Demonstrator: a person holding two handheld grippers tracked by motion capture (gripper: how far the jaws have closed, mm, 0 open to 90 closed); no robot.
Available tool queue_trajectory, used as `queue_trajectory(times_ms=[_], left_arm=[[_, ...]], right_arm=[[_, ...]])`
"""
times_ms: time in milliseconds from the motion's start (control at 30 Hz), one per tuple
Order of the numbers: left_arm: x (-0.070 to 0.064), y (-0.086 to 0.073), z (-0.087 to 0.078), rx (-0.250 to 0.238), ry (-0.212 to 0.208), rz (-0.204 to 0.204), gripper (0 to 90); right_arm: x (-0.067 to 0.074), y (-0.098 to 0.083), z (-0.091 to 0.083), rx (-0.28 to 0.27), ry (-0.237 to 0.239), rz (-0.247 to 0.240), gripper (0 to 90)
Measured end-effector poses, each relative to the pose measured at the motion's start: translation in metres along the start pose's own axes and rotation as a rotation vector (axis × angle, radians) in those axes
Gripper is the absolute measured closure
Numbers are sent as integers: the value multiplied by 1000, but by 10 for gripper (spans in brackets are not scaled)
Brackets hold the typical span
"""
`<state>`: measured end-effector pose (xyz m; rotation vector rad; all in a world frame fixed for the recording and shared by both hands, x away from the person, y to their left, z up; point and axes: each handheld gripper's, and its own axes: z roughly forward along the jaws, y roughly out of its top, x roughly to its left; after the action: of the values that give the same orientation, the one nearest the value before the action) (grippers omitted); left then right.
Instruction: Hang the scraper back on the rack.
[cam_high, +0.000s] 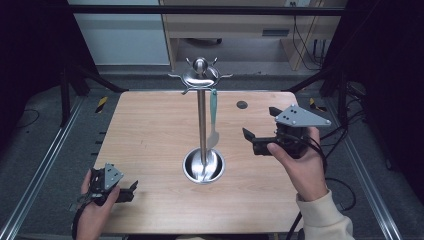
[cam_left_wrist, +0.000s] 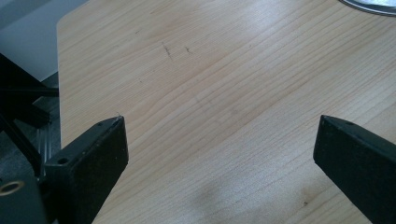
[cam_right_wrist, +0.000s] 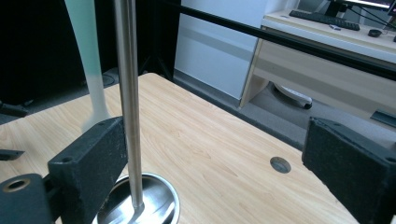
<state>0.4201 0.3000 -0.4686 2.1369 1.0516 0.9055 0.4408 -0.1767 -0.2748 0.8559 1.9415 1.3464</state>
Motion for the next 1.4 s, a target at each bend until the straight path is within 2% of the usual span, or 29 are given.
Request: queue_trajectory(times_ms=[167,633,967,1233,1400], left_arm=[[-1,0,-1,-7,-1,0,28],[0,0,-1,-10,-11,-10,28],[0,0,-1,-10,-12,-9,27],[1,-1,-1,-10,-9,-14,28],[-1,0,0,-3,-12,-2,28]], right_arm=[[1,-17,-4,0,-13,14,74],[-10,-69,-9,86,-53,36,93],[-12,-106,-8,154,-58,44,94],[-8,-140,-3,210,-50,76,97],[-2,-158,4,240,-53,53,105]])
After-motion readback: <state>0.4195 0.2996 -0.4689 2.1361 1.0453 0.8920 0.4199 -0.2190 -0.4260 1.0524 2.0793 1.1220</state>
